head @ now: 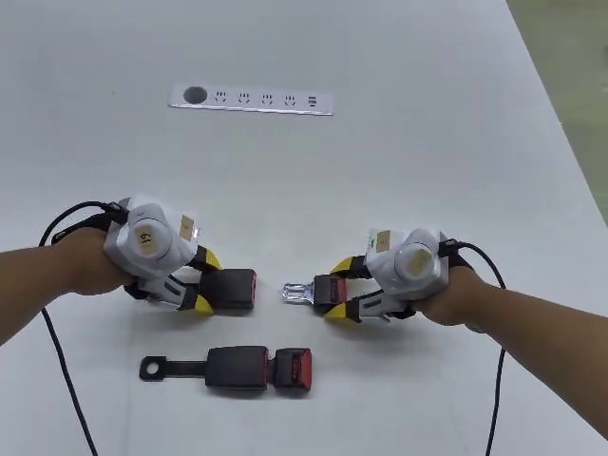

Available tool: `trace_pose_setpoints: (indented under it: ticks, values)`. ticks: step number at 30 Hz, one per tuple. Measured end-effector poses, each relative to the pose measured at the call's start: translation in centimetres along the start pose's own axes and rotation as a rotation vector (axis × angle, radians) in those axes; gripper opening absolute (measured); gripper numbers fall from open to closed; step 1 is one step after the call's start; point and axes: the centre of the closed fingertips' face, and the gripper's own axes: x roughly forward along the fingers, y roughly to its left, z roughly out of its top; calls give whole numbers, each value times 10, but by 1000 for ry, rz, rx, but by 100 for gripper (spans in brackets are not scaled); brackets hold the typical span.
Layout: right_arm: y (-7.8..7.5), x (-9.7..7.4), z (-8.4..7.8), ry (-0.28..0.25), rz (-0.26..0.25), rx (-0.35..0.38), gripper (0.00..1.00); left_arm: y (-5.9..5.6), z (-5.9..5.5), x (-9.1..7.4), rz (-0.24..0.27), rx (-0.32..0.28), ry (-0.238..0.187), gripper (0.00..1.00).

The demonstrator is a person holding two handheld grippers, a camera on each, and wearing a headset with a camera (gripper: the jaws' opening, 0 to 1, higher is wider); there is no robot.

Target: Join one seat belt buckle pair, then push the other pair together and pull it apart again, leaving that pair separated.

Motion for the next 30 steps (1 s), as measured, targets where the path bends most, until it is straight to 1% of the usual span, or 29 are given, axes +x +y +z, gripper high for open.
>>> trace_pose_setpoints:
  ticks: [6,13,19,24,27,29,30]
  values:
    - [-4,-7,-12,5,-4,13,34,0,-1,0,-2,2,3,32]
    - [-2,-11,-19,12,-13,10,34,1,0,0,-6,3,5,32]
    - [-5,-16,-26,10,-19,16,34,0,1,0,-7,-6,5,32]
    - [-6,-16,-27,6,-19,22,34,0,1,0,-7,-1,5,32]
    - [-6,-16,-28,7,-19,16,34,1,0,1,-6,-5,13,32]
    - [-4,-17,-28,13,-24,2,34,2,-1,1,-7,2,18,32]
    - [-6,-17,-29,13,-25,-2,34,2,-1,1,-7,4,17,32]
